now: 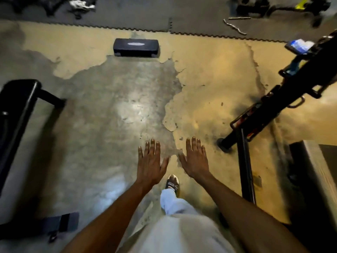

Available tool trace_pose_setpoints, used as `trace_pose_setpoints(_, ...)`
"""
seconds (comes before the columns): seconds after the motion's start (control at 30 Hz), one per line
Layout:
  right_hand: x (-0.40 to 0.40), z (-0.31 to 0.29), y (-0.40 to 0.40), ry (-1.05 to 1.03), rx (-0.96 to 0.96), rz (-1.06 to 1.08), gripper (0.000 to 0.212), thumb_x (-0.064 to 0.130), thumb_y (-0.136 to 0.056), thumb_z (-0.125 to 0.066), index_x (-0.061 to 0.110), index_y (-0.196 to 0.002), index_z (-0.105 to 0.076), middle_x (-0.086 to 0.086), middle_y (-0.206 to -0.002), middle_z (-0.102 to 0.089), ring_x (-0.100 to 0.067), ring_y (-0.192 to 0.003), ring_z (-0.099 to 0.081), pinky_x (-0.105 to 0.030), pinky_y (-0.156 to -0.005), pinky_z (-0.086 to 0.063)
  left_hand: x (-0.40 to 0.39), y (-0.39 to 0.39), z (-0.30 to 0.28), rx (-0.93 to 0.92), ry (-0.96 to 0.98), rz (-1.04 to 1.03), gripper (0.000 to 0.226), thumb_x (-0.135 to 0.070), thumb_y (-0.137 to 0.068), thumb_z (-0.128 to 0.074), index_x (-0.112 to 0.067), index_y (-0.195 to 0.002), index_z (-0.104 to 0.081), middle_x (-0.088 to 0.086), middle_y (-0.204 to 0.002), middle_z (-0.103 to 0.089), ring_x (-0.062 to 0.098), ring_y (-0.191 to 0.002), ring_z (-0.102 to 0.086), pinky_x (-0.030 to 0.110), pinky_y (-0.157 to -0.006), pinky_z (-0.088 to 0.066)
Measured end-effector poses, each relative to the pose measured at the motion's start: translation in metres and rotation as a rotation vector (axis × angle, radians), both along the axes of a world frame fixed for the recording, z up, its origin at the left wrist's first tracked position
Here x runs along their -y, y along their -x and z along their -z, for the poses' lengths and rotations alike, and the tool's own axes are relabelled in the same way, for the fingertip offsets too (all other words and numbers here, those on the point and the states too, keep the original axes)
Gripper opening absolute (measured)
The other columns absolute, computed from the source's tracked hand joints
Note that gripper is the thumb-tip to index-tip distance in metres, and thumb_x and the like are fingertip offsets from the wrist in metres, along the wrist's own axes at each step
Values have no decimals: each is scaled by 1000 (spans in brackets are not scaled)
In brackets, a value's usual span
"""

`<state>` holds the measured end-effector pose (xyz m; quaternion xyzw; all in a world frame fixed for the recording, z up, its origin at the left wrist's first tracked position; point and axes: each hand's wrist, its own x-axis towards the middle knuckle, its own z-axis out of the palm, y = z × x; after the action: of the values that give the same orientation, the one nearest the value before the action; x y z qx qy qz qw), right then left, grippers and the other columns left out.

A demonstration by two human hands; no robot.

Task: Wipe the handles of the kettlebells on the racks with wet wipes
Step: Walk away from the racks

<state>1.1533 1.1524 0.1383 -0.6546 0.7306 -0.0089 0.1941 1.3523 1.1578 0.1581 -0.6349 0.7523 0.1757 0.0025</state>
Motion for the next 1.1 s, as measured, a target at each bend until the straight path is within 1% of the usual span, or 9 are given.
trace_pose_setpoints(0.17, 112, -4, 0, -42, 31, -93, 78, 55, -107, -33, 14, -167, -5, -15, -175, -1, -33, -162, 1, -49, -130, -5, 100, 5, -12, -5, -37, -99, 91, -70, -96, 1, -13, -167, -13, 11, -174, -4, 28, -162, -5, 54, -130, -1)
trace_pose_setpoints(0.27, 171, -10, 4, -68, 58, -89, 78, 56, -107, -32, 14, -167, -5, -14, -175, 1, -33, -162, 2, -48, -130, -3, 154, 14, -15, -15, -49, -127, 94, -70, -94, 3, -13, -166, -15, 11, -174, -5, 28, -162, -5, 53, -130, 0)
trace_pose_setpoints(0.37, 229, -12, 14, -75, 59, -91, 78, 54, -107, -33, 14, -167, -5, -14, -175, 0, -32, -162, 3, -48, -131, -4, 215, 26, -13, -45, -44, -145, 92, -70, -97, 0, -13, -167, -16, 10, -174, -5, 27, -162, -5, 50, -131, -2)
trace_pose_setpoints(0.5, 316, -5, 39, -91, 41, -78, 77, 53, -108, -34, 12, -167, -6, -16, -174, -1, -33, -162, 1, -49, -131, -5, 311, 46, -1, -67, -62, -133, 80, -64, -105, -15, -14, -167, -14, 9, -175, 0, 25, -162, -1, 47, -130, 3)
trace_pose_setpoints(0.57, 364, -1, 52, -90, 52, -55, 77, 53, -108, -34, 11, -167, -7, -17, -174, -2, -33, -162, 2, -49, -131, -6, 365, 57, 5, -77, -66, -100, 79, -63, -105, -16, -14, -167, -14, 9, -175, -1, 26, -162, -1, 48, -131, 2)
trace_pose_setpoints(0.67, 439, 8, 73, -74, 27, -6, 77, 53, -108, -34, 12, -167, -7, -16, -174, -2, -33, -162, 1, -49, -131, -6, 453, 78, 12, -86, -69, -53, 87, -68, -99, -6, -14, -167, -13, 10, -175, 0, 26, -162, -1, 50, -131, 1)
trace_pose_setpoints(0.87, 568, -2, 124, -72, -28, 123, 76, 53, -108, -34, 13, -167, -7, -15, -174, -2, -33, -162, 1, -49, -130, -4, 620, 123, -10, -80, -54, 101, 95, -70, -93, 5, -14, -167, -9, 9, -174, 5, 26, -162, 3, 51, -131, 2)
trace_pose_setpoints(1.0, 637, -7, 170, -51, -18, 242, 76, 52, -108, -36, 12, -167, -11, -17, -174, -8, -34, -162, -4, -49, -129, -7, 716, 169, -15, -56, -80, 224, 88, -68, -98, -2, -14, -167, -11, 9, -174, 3, 26, -162, 1, 50, -131, 2)
trace_pose_setpoints(1.1, 680, -4, 214, -68, -31, 313, 76, 52, -108, -36, 11, -167, -12, -19, -173, -10, -35, -161, -6, -50, -129, -8, 777, 214, -13, -55, -87, 313, 88, -68, -99, -5, -13, -167, -15, 10, -175, -3, 27, -162, -3, 51, -131, -1)
